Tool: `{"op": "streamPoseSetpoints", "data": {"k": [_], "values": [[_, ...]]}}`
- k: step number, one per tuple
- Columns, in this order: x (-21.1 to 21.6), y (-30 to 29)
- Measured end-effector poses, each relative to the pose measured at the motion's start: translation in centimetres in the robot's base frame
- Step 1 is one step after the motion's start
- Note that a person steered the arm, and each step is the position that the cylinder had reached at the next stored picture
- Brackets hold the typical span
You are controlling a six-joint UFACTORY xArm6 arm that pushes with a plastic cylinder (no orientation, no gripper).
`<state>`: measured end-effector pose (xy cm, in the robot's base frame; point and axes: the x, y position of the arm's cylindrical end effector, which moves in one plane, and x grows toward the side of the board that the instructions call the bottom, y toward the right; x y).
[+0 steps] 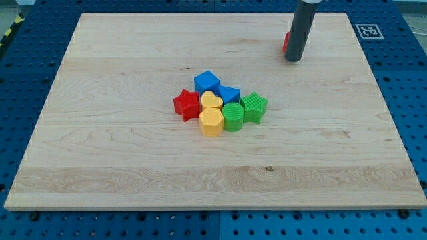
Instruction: Move the red circle to the top right of the board
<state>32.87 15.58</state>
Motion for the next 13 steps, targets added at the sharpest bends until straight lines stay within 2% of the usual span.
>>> {"op": "streamPoseSetpoints", "data": {"k": [3, 6, 10, 13], "values": [[-0.8, -2.8], [-6.4, 1.7], [-4.9, 7.8], [-6.2, 8.2]]}}
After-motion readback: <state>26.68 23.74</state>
